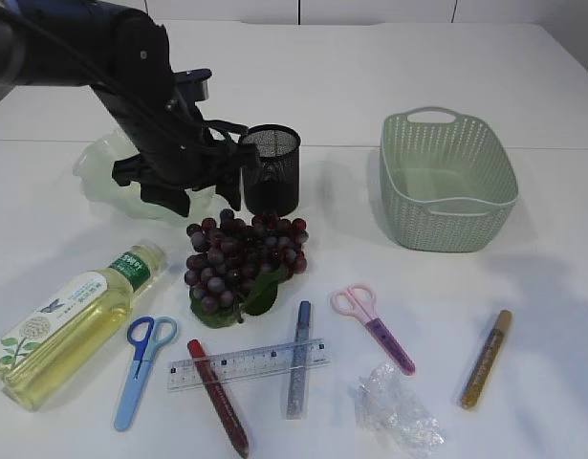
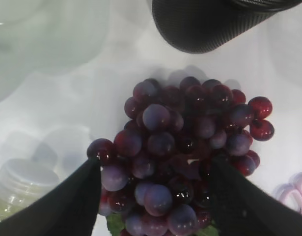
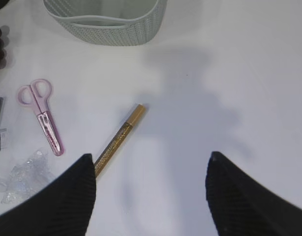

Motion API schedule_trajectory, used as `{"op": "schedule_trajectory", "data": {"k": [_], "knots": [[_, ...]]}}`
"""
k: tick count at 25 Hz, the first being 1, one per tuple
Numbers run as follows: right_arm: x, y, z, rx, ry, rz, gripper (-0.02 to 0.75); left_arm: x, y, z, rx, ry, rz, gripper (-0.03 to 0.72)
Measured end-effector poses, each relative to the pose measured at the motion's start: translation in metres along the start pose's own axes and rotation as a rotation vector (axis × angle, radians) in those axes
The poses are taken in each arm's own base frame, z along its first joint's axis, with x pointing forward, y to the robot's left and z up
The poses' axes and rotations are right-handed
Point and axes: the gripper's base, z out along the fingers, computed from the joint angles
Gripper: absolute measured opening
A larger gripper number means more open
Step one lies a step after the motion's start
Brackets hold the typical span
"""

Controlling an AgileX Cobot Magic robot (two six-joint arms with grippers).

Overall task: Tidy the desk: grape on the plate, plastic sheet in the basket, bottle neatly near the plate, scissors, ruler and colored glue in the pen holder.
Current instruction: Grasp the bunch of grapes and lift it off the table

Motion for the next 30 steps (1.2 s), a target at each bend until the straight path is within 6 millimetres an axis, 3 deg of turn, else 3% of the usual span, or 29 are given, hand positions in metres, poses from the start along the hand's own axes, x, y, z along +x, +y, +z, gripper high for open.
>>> {"op": "schedule_trajectory", "data": {"k": [8,30], "knots": [[0.0,0.001,0.0,-0.006,-0.003,0.004,0.544,0.006,0.003,0.018,-0.025,0.054,-0.018,0.569],[0.0,0.001,0.0,-0.015,-0.005,0.011,0.543,0.026,0.005,0.08,-0.032,0.159,-0.076,0.572]]}}
